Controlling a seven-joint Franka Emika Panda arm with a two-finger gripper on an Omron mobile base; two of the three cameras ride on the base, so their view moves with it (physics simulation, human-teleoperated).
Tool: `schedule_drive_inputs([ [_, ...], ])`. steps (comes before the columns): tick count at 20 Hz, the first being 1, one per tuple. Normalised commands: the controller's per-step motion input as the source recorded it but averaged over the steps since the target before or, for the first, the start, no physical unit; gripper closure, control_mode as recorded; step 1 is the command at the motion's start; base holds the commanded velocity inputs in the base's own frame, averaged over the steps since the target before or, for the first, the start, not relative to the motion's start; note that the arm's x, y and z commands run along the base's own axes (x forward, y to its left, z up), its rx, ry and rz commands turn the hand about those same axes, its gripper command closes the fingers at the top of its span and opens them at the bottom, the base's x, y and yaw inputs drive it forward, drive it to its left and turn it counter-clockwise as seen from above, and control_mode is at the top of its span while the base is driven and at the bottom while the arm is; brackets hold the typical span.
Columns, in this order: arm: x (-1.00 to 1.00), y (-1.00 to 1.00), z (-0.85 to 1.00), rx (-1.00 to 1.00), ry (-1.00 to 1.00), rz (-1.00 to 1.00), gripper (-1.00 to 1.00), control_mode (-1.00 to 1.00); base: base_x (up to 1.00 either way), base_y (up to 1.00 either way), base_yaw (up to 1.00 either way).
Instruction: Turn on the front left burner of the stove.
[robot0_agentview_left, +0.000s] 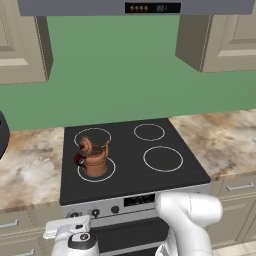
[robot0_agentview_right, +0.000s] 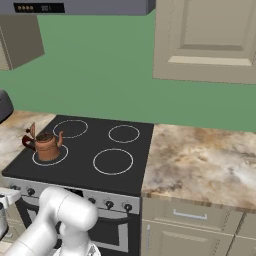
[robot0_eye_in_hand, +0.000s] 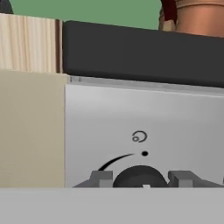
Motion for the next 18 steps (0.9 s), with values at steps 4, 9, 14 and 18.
schedule_drive_inputs([
  [4,0.00,0.06,-0.88,-0.35,0.01,0.00,1.00,-1.00,0.00,0.00,0.00],
  [9,0.00,0.00,-0.99,-0.44,0.01,0.00,1.00,-1.00,0.00,0.00,0.00],
  [14,-0.04,0.00,-0.94,-0.52,0.05,0.00,1.00,-1.00,0.00,0.00,0.00],
  [18,-0.31,0.00,-0.79,-0.48,0.07,0.00,1.00,-1.00,0.00,0.00,0.00],
])
